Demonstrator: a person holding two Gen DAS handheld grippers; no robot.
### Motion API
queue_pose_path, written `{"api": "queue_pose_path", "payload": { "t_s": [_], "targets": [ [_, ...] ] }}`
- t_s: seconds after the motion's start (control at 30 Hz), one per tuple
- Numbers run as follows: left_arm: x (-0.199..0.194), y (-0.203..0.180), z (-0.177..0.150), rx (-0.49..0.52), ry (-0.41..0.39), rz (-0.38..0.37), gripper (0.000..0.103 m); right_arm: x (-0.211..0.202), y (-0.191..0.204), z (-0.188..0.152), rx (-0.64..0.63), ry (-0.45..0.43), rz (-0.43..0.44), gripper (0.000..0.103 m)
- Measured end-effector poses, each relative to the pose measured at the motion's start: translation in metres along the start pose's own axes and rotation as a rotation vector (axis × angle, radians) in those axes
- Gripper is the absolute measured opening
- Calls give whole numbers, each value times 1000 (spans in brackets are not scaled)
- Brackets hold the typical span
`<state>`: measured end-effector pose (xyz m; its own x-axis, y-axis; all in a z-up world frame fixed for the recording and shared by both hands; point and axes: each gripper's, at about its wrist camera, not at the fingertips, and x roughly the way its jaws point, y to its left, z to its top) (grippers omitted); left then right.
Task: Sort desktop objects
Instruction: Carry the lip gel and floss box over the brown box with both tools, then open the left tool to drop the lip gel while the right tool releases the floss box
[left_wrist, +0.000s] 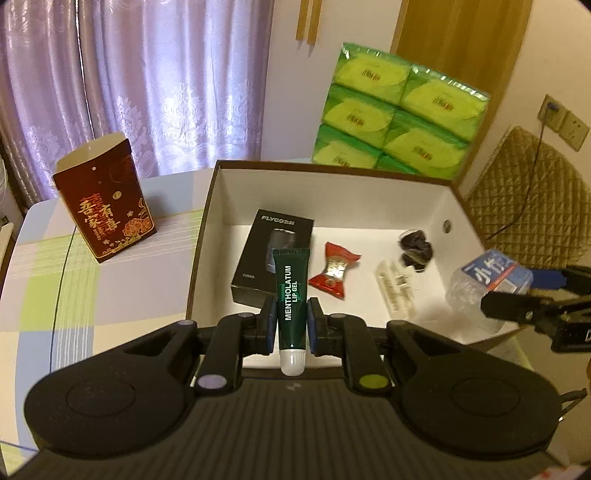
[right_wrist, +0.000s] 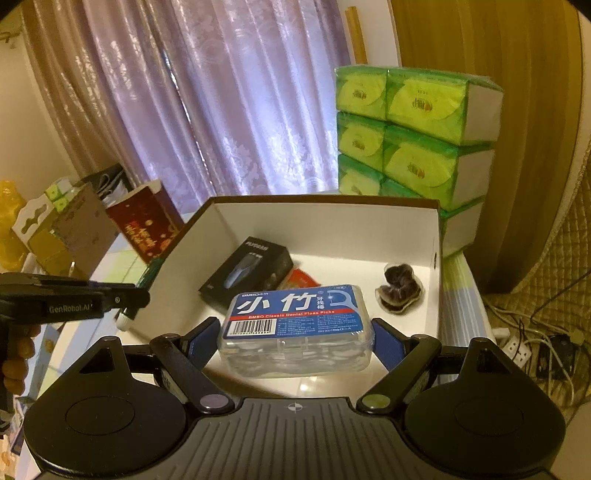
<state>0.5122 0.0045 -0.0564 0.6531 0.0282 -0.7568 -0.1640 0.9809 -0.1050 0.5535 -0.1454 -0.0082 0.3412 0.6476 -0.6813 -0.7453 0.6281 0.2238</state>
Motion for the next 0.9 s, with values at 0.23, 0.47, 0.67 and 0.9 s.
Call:
{"api": "queue_pose_path", "payload": {
  "t_s": [0.23, 0.47, 0.67, 0.9],
  "targets": [
    [37, 3, 7, 23, 76, 29, 13, 38, -3, 13, -24, 53, -21, 83],
    [70, 4, 2, 39, 161, 40, 13, 68, -4, 12, -42, 111, -25, 83],
    [89, 4, -4, 61, 202, 61, 13, 84, -6, 12, -59, 146, -26, 83],
    [93, 5, -4, 75, 200, 59, 17, 94, -6, 15, -100, 162, -19, 83]
  ]
}}
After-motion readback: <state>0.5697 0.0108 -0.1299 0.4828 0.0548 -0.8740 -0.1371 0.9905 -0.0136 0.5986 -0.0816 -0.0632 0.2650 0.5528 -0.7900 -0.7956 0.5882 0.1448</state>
